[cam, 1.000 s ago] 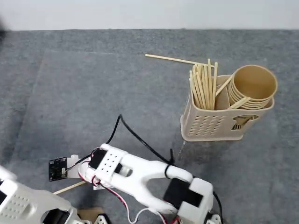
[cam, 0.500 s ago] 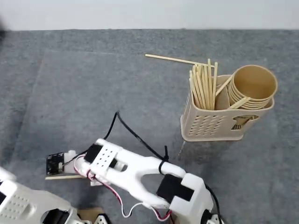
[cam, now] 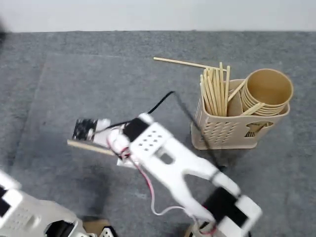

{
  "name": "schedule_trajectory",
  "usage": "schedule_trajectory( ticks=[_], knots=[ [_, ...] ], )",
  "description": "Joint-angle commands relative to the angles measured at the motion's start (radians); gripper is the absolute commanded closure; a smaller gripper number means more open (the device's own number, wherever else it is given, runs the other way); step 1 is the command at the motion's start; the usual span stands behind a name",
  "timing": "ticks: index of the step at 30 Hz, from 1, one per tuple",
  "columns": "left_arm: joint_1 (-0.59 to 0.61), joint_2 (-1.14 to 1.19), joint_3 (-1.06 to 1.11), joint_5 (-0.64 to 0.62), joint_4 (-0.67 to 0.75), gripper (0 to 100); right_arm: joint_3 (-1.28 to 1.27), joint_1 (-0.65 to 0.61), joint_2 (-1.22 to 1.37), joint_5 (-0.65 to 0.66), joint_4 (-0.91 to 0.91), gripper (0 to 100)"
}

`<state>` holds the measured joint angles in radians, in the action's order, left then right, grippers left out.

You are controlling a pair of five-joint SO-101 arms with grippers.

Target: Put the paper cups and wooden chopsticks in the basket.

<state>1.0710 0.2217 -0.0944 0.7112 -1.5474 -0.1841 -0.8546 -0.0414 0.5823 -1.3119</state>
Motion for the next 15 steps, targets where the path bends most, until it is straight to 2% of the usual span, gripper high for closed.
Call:
schedule_trajectory(
  ticks=[1,3,7,15],
  knots=[
    [-0.097,-0.164,-0.067,-0.005,-0.032,99,0.025,0.068,-0.223,0.006,-0.015,99.0],
    [-0.153,-0.247,-0.067,-0.008,-0.04,99,0.026,0.11,-0.314,0.003,-0.015,99.0],
    [-0.261,-0.414,-0.11,-0.133,-0.041,99,0.094,0.209,-0.464,-0.002,-0.058,99.1],
    [-0.529,-0.62,-0.243,-0.282,-0.041,99,0.272,0.43,-0.661,-0.005,-0.084,99.1]
  ],
)
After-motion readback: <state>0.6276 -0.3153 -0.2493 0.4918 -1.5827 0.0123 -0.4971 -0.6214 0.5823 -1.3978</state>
